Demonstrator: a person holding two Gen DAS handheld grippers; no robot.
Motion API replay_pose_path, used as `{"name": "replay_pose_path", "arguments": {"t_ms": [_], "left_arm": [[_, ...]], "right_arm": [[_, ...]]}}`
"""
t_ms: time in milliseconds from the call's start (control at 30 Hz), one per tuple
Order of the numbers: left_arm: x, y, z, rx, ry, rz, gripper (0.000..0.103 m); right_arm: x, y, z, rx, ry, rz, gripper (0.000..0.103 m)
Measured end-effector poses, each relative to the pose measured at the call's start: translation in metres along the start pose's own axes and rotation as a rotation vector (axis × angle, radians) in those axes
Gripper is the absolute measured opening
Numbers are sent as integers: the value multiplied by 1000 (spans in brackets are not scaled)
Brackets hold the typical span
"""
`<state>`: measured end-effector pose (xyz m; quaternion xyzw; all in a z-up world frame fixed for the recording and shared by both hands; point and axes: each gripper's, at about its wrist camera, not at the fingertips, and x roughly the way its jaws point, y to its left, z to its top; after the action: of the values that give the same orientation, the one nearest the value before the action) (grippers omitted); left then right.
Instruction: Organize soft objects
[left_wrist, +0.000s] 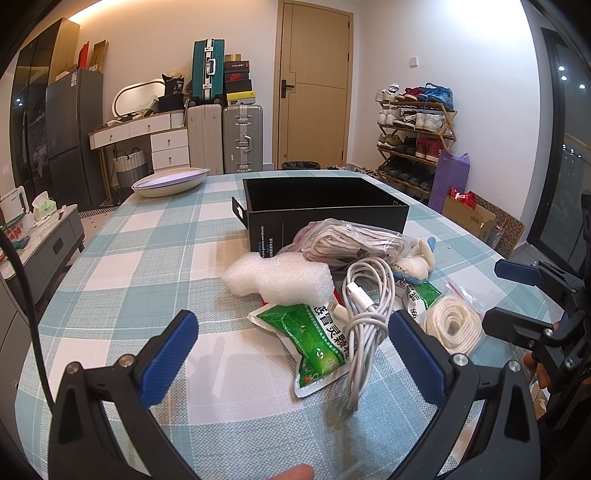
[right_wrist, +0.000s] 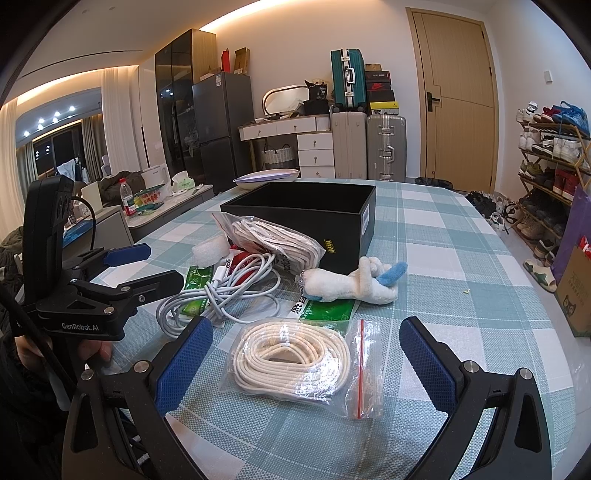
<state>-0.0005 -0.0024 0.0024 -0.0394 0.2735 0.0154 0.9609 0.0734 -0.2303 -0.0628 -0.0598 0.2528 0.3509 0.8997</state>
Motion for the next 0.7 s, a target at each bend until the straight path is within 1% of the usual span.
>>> {"name": "replay_pose_path", "arguments": {"t_ms": [700], "left_arm": [[0, -1, 0, 3, 0, 2, 103]], "right_arm": [[0, 1, -2, -2, 3, -1, 103]]}}
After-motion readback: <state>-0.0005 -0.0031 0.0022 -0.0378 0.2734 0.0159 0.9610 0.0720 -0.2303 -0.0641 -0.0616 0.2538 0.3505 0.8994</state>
